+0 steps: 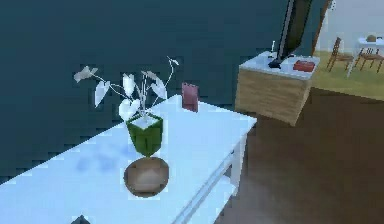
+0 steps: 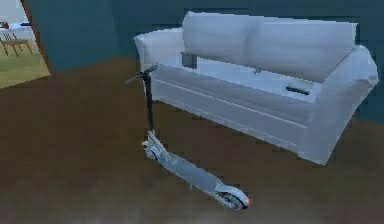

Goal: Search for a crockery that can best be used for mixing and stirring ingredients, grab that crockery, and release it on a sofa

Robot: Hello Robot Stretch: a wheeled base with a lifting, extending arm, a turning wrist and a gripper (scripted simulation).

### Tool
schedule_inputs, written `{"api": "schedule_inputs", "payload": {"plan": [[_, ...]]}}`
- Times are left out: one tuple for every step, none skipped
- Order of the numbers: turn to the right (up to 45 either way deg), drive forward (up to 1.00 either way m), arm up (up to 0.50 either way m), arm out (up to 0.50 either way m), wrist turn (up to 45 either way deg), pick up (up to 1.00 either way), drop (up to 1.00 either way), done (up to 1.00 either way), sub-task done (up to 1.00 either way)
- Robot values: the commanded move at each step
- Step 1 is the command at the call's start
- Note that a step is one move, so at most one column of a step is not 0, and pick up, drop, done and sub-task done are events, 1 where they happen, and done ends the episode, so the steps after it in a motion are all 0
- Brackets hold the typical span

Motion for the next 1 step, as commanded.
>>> {"api": "schedule_inputs", "payload": {"plan": [[-45.0, 0.0, 0.0, 0.0, 0.0, 0.0, 0.0, 0.0, 0.0]]}}
